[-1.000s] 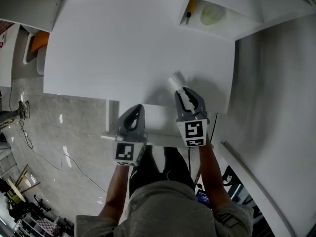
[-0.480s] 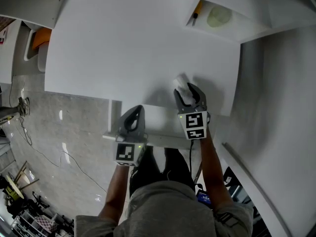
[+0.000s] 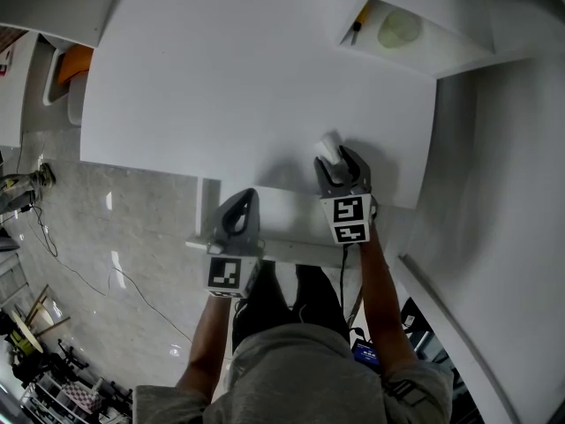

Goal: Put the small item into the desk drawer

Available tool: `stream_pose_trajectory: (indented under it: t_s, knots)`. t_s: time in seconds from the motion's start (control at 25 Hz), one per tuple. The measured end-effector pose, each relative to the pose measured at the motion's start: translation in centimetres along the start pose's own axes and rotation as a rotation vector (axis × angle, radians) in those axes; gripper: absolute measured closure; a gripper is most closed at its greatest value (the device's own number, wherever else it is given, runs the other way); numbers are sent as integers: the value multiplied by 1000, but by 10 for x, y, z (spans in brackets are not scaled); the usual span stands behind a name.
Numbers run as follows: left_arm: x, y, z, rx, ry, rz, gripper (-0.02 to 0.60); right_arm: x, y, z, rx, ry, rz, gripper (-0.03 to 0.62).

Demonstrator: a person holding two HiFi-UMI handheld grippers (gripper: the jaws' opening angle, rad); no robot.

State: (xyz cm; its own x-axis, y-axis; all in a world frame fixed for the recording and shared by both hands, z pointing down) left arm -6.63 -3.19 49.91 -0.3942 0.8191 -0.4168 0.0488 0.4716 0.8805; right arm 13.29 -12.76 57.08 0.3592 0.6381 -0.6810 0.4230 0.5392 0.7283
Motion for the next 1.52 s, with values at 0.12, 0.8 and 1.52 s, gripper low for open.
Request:
stream_pose_trajectory:
  t_s: [0.12, 0.8, 1.52]
  knots:
    - [0, 3, -2, -6, 3, -4, 569, -3, 3, 1, -3, 13, -10, 364]
    - [-5, 4, 1, -3, 9, -10, 569, -7, 4, 4, -12, 48, -11, 413]
    - [3, -1, 3, -9, 2, 5, 569, 5, -9, 4, 9, 45, 19, 421]
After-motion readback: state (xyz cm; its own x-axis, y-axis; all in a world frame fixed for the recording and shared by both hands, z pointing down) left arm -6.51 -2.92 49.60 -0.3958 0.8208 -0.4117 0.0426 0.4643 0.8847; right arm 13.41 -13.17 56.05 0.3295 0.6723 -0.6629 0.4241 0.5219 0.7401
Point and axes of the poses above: the fingertips, and each gripper's own axes: x backward along the fingers, z to its right, y out of its underside, the point moved 8 cm from there along x, backward along the fingers, and after that the axes turned 5 degrees about y, right-handed, at the moved point
